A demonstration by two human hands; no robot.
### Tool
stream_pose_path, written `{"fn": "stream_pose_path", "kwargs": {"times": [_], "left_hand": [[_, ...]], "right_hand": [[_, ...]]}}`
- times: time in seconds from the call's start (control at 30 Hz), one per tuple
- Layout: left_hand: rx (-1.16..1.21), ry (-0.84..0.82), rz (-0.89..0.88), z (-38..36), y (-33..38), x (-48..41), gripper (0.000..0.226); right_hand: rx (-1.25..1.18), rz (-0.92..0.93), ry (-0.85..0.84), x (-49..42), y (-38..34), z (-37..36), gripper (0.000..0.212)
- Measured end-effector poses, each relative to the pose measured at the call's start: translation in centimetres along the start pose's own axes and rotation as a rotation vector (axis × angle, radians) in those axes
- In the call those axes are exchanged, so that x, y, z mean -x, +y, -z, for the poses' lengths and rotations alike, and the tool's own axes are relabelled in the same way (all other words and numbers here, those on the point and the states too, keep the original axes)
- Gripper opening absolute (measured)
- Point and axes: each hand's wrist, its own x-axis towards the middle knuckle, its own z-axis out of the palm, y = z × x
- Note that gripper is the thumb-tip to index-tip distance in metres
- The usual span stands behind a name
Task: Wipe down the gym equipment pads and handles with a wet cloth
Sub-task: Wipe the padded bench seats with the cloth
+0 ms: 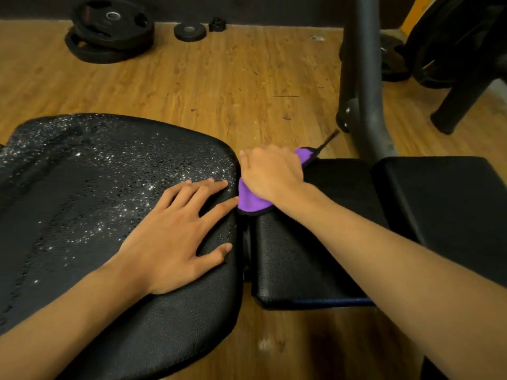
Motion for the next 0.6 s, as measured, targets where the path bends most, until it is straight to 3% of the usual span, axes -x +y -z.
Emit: {"fn": "stream_pose_path", "kwargs": {"times": [0.1, 0.2, 0.3, 0.4, 0.47, 0.6], "left_hand": [[-0.001, -0.004, -0.002, 0.1, -0.1, 0.0, 0.073], [-0.017, -0.005, 0.002, 0.1, 0.1, -0.1, 0.073], [-0.017, -0.017, 0.002, 0.1, 0.0, -0.2, 0.073], [-0.010, -0.025, 0.000, 0.2, 0.0, -0.2, 0.073], [-0.004, -0.024, -0.007, 0.2, 0.1, -0.2, 0.073], [-0.004, -0.021, -0.004, 0.2, -0.1, -0.2, 0.074]], "right_hand": [[-0.072, -0.023, -0.037, 2.1, 5.6, 1.1, 0.045], [-0.053, -0.259, -0.013, 4.8, 12.3, 3.3, 0.049], [0.069, -0.363, -0.021, 3.4, 9.7, 3.1, 0.068], [-0.037, -0.177, -0.091, 0.2, 1.5, 0.9, 0.058], [-0.063, -0.064, -0.051, -0.4, -1.2, 0.2, 0.049], [-0.063, 0.010, -0.053, 1.7, 4.2, 0.8, 0.043]]}}
